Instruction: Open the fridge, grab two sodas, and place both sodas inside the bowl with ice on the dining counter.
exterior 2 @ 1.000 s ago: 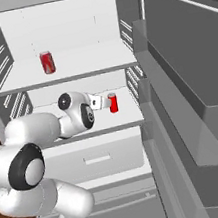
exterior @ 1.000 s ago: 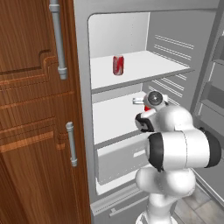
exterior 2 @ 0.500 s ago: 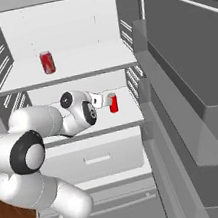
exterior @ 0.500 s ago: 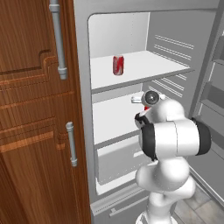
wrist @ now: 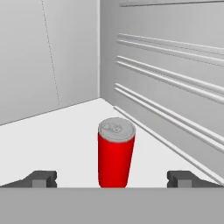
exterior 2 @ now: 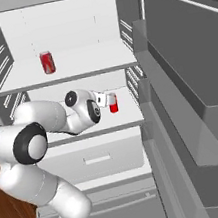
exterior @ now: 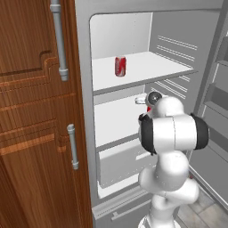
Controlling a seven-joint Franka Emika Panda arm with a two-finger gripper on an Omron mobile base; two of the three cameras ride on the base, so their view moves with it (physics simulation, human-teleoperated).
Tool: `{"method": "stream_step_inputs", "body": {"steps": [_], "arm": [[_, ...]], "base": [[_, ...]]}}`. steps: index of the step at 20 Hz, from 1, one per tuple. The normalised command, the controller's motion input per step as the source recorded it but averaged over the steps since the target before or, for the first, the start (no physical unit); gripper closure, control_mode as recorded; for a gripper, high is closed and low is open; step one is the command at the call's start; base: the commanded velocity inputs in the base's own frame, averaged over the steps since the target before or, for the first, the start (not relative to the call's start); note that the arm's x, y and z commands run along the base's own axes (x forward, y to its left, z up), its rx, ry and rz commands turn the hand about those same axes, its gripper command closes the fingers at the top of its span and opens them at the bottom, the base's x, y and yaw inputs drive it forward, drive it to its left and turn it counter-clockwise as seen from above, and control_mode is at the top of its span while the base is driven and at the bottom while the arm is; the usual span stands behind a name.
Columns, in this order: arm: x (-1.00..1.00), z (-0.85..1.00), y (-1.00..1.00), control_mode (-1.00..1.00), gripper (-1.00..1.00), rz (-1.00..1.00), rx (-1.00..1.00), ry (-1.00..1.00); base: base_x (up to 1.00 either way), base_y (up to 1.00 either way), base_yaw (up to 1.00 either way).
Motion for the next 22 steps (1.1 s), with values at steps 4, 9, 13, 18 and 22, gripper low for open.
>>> {"method": "stream_step_inputs", "body": {"steps": [4, 9, 13, 18, 22], "arm": [[0.16, -0.02, -0.10, -1.00, -1.00, -0.02, 0.00, 0.00], [0.19, -0.04, -0.04, -1.00, -1.00, -0.01, 0.00, 0.00], [0.18, -0.09, -0.01, -1.00, -1.00, -0.01, 0.00, 0.00], [0.18, -0.15, -0.02, -1.00, -1.00, -0.01, 0.00, 0.00], [0.12, -0.20, -0.05, -1.00, -1.00, -0.01, 0.00, 0.00]], "base": [[0.00, 0.00, 0.00], [0.00, 0.00, 0.00], [0.00, 0.00, 0.00], [0.00, 0.00, 0.00], [0.00, 0.00, 0.00]]}}
